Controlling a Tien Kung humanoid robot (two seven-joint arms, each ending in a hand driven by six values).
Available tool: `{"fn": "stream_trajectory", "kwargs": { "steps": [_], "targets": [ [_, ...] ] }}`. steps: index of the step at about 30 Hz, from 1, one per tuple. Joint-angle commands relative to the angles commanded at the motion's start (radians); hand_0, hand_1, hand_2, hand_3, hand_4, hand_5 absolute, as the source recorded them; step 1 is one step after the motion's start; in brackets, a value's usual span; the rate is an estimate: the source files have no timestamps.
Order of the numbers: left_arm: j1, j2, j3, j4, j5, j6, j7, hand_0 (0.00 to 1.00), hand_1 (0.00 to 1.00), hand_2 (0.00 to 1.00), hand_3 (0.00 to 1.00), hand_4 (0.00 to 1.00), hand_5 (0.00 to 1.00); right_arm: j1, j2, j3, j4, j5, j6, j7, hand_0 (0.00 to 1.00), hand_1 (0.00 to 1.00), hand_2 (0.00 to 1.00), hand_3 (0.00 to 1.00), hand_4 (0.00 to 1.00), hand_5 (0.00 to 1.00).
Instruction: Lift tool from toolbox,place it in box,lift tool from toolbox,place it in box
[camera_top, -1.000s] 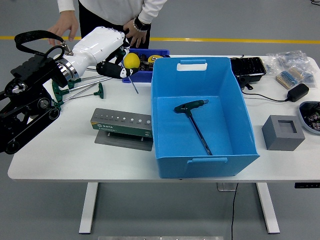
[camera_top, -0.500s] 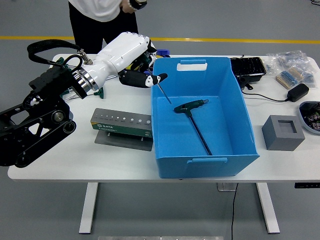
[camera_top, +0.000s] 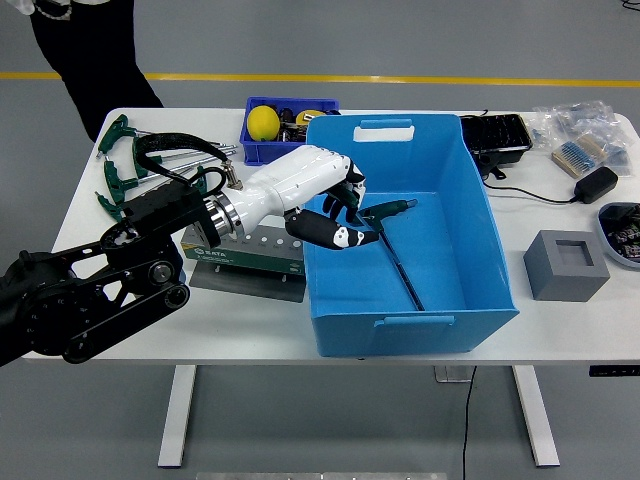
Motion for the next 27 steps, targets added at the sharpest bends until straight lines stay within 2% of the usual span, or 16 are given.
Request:
{"fn": "stream_trajectory", "kwargs": {
  "steps": [4, 5, 10, 11, 16, 17, 18, 22, 23, 27],
  "targets": [
    [-0.004, -0.008, 0.014, 0.011, -0.001, -0.03, 0.011, 0.658, 0.678, 0.783, 0.705, 0.919, 0.611, 0.003, -0.002, -0.003, 0.0, 0.003, 0.001, 0.001, 0.695, 0.669, 0.729, 0.556, 0.789, 0.688],
    [-0.004, -0.008, 0.015, 0.013, -0.001, -0.035, 0.011, 0.709, 0.739, 0.857, 0.729, 0.925, 0.63, 0.003, -0.002, -0.004, 0.0, 0.004, 0.001, 0.002, 0.695, 0.67, 0.729, 0.556, 0.791, 0.688],
    [-0.002, -0.006, 0.014, 0.022, 0.002, -0.055, 0.012, 0.709, 0.739, 0.857, 0.729, 0.925, 0.63, 0.005, -0.003, -0.008, 0.0, 0.011, 0.002, 0.004, 0.695, 0.67, 0.729, 0.556, 0.791, 0.688],
    [-0.001, -0.005, 0.013, 0.024, 0.002, -0.058, 0.014, 0.734, 0.772, 0.919, 0.738, 0.929, 0.658, 0.005, -0.003, -0.008, 0.0, 0.011, 0.002, 0.004, 0.695, 0.67, 0.729, 0.556, 0.791, 0.69],
    [0.006, -0.004, 0.004, 0.032, 0.006, -0.068, 0.031, 0.734, 0.772, 0.919, 0.738, 0.929, 0.658, 0.006, -0.003, -0.007, -0.001, 0.01, 0.002, 0.005, 0.695, 0.67, 0.729, 0.556, 0.791, 0.69],
    [0.008, -0.004, 0.002, 0.033, 0.007, -0.068, 0.034, 0.863, 0.896, 0.998, 0.795, 0.928, 0.662, 0.006, -0.003, -0.007, -0.001, 0.009, 0.002, 0.005, 0.695, 0.669, 0.729, 0.557, 0.792, 0.69],
    [0.01, -0.004, -0.001, 0.033, 0.008, -0.068, 0.036, 0.863, 0.896, 0.998, 0.795, 0.928, 0.662, 0.007, -0.003, -0.007, -0.001, 0.009, 0.002, 0.005, 0.695, 0.669, 0.729, 0.557, 0.792, 0.69],
    [0.038, -0.007, -0.041, 0.038, -0.014, -0.03, 0.023, 0.863, 0.896, 0.998, 0.795, 0.928, 0.662, 0.007, -0.003, -0.008, -0.001, 0.012, 0.002, 0.006, 0.695, 0.669, 0.729, 0.557, 0.792, 0.69],
    [0.049, -0.01, -0.058, 0.039, -0.024, -0.016, 0.013, 0.878, 0.897, 0.998, 0.845, 0.929, 0.67, 0.007, -0.003, -0.008, -0.001, 0.012, 0.002, 0.006, 0.694, 0.67, 0.729, 0.556, 0.791, 0.69],
    [0.131, -0.036, -0.175, 0.049, -0.13, 0.07, -0.059, 0.878, 0.897, 0.998, 0.845, 0.929, 0.67, 0.008, -0.003, -0.012, -0.001, 0.019, 0.003, 0.009, 0.694, 0.67, 0.729, 0.556, 0.791, 0.69]
  ]
}}
